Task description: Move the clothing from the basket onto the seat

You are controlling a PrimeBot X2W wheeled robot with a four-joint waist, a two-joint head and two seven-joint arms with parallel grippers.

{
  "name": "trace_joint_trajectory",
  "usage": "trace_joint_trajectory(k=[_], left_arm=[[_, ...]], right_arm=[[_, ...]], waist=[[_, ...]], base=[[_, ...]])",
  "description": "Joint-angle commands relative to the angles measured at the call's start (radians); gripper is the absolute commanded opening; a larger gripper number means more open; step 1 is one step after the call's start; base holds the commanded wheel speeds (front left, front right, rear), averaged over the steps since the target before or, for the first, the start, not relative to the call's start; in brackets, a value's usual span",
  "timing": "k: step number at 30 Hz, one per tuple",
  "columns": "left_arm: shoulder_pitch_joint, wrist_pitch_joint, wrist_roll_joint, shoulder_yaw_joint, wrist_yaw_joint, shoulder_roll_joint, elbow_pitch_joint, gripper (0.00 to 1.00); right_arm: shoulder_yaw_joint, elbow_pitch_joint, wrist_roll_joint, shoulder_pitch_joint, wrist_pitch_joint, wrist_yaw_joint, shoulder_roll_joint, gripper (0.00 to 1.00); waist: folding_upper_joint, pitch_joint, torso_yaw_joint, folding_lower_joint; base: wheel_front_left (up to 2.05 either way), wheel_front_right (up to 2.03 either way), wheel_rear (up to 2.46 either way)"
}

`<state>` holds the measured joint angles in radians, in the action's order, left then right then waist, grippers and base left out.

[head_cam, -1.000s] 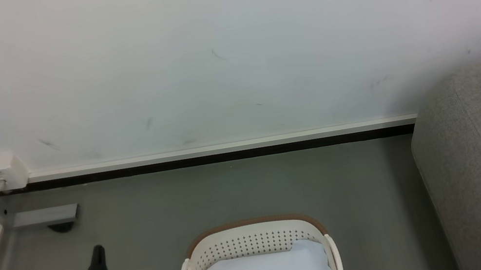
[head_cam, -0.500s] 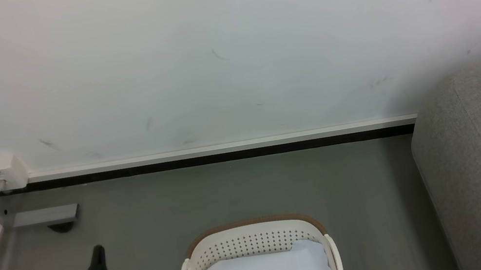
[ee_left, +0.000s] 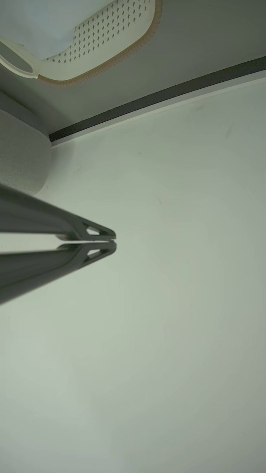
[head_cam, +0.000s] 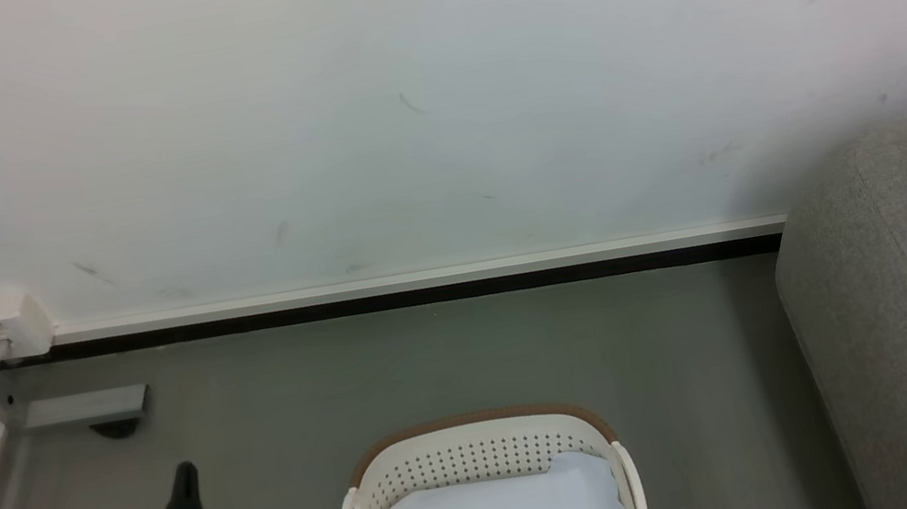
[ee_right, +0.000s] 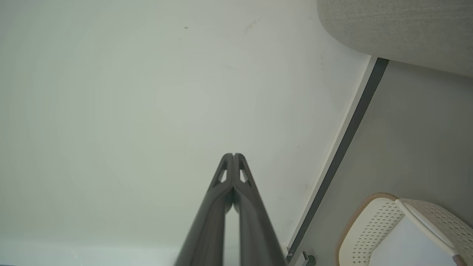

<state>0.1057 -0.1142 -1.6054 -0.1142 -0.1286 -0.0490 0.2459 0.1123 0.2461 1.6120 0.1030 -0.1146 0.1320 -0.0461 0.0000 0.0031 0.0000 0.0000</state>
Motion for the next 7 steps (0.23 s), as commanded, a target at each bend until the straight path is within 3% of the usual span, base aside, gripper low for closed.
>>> trace_joint_trajectory(k=[1,7], left_arm=[[0.007,-0.003,-0.014,-0.002,-0.005,-0.002,-0.003,0.00],[0.007,-0.003,-0.014,-0.002,-0.005,-0.002,-0.003,0.00]], right_arm=[[0.003,-0.004,0.002,0.012,-0.003,-0.002,-0.008,0.00],[0.003,-0.004,0.002,0.012,-0.003,-0.002,-0.008,0.00]], waist=[[0.0000,0.000,0.000,0.0000],[0.0000,0.000,0.000,0.0000]], base=[[0.00,0.00,0.00],[0.00,0.00,0.00]])
